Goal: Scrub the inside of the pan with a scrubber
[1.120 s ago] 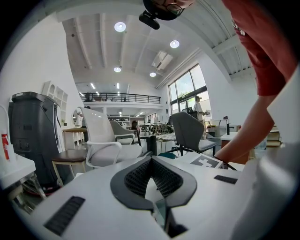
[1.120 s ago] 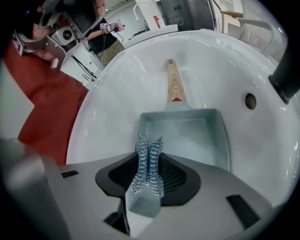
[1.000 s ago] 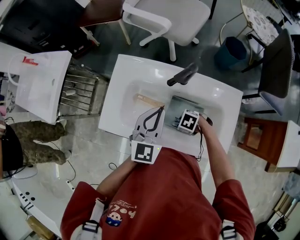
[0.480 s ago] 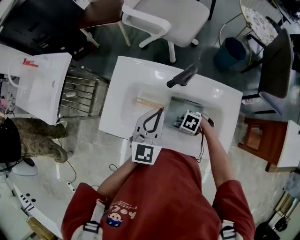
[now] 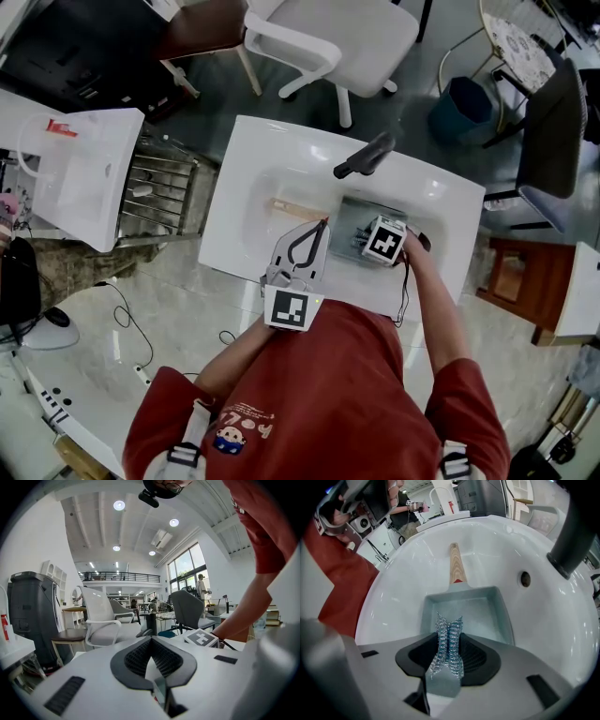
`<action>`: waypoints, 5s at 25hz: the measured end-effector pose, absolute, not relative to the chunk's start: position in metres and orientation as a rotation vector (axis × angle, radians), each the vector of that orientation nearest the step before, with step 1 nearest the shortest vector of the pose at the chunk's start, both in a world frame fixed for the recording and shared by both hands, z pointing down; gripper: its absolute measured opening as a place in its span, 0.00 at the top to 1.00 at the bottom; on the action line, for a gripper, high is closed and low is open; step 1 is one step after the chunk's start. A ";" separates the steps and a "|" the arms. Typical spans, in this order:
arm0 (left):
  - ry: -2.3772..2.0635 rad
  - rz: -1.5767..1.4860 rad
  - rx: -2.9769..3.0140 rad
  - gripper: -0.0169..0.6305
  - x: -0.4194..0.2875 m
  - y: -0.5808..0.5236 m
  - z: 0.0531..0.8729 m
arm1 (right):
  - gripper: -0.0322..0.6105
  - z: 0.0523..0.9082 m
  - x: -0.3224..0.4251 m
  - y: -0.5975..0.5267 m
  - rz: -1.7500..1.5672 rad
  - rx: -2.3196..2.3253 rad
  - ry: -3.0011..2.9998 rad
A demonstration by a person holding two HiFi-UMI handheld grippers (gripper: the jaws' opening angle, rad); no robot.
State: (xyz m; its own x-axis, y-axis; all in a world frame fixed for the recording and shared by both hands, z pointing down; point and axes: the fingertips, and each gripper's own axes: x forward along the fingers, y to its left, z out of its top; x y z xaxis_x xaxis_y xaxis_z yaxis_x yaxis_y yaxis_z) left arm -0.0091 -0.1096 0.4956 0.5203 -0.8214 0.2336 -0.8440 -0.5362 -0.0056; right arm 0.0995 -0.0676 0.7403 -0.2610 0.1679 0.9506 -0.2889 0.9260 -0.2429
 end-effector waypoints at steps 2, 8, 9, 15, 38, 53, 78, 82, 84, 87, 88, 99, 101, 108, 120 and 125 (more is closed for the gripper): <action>-1.453 0.316 2.643 0.95 -0.008 -0.109 0.495 | 0.71 0.741 0.101 -0.071 0.440 0.102 -1.792; -1.458 0.312 2.641 0.95 -0.009 -0.111 0.496 | 0.71 0.740 0.104 -0.093 0.343 0.173 -1.794; -1.458 0.311 2.641 0.95 -0.009 -0.111 0.497 | 0.71 0.741 0.105 -0.098 0.323 0.191 -1.794; -1.452 0.316 2.639 0.95 -0.007 -0.111 0.497 | 0.71 0.741 0.110 -0.123 0.195 0.305 -1.787; -1.443 0.314 2.652 0.95 -0.007 -0.107 0.495 | 0.71 0.734 0.113 -0.130 0.014 0.450 -1.745; -1.388 0.311 2.693 0.95 0.009 -0.105 0.495 | 0.71 0.710 0.138 -0.046 0.343 0.131 -1.732; -1.390 0.314 2.675 0.95 0.008 -0.107 0.502 | 0.71 0.736 0.141 -0.023 0.430 0.060 -1.718; -1.393 0.321 2.674 0.95 0.007 -0.107 0.502 | 0.70 0.736 0.147 -0.030 0.412 0.094 -1.715; -1.390 0.329 2.675 0.95 0.008 -0.106 0.504 | 0.70 0.737 0.149 -0.035 0.407 0.115 -1.722; -1.390 0.331 2.672 0.95 0.008 -0.106 0.505 | 0.70 0.737 0.152 -0.043 0.384 0.145 -1.725; -1.391 0.330 2.672 0.95 0.008 -0.106 0.504 | 0.70 0.737 0.153 -0.046 0.372 0.157 -1.725; -1.390 0.334 2.676 0.95 0.008 -0.106 0.505 | 0.70 0.737 0.163 -0.087 0.248 0.307 -1.741; -1.391 0.333 2.676 0.95 0.008 -0.107 0.505 | 0.70 0.738 0.166 -0.095 0.214 0.344 -1.738; -1.396 0.313 2.671 0.95 0.007 -0.110 0.503 | 0.70 0.740 0.171 -0.124 0.068 0.468 -1.710; -1.398 0.327 2.669 0.95 0.008 -0.109 0.505 | 0.70 0.742 0.170 -0.123 0.070 0.462 -1.709; -1.393 0.325 2.668 0.95 0.009 -0.109 0.504 | 0.70 0.740 0.170 -0.124 0.070 0.514 -1.725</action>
